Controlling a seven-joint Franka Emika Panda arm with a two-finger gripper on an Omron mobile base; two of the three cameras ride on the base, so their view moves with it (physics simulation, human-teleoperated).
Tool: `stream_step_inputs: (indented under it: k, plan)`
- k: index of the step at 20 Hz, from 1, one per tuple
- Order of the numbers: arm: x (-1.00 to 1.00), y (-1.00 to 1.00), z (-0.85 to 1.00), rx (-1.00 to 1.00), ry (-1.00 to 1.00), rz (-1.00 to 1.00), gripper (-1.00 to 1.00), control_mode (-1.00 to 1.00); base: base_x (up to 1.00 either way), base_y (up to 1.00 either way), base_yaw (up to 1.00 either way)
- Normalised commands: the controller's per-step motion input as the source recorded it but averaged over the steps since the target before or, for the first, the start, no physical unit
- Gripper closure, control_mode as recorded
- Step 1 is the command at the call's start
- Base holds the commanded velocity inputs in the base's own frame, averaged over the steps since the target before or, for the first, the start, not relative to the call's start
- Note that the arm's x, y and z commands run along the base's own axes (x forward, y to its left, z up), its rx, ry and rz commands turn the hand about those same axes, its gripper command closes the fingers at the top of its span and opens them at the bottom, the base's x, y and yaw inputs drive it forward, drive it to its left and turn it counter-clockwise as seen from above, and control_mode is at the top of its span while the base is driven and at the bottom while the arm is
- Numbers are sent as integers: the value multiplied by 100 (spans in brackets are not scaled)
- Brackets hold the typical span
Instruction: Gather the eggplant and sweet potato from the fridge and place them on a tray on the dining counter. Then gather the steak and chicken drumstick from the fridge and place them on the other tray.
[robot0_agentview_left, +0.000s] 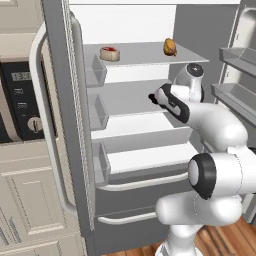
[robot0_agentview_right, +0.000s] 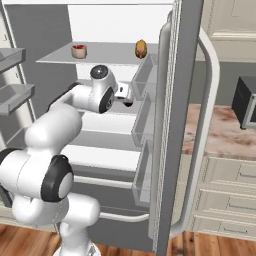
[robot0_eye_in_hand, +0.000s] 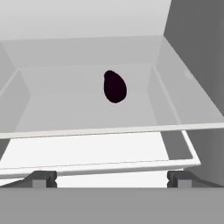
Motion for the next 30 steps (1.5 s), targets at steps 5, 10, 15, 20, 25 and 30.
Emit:
stream_step_inputs:
  k: [5, 10, 15, 20, 25, 30]
  plan:
    - [11, -5, -2, 0, 0, 0, -100, -100, 0, 0, 0]
    - [2, 0, -11, 0, -1, 0, -100, -100, 0, 0, 0]
    - [0, 0, -27, 0, -6, 0, -100, -100, 0, 0, 0]
    - [10, 0, -11, 0, -7, 0, -100, -100, 0, 0, 0]
    - [31, 0, 0, 0, 0, 0, -100, -100, 0, 0, 0]
    - [41, 0, 0, 0, 0, 0, -100, -100, 0, 0, 0]
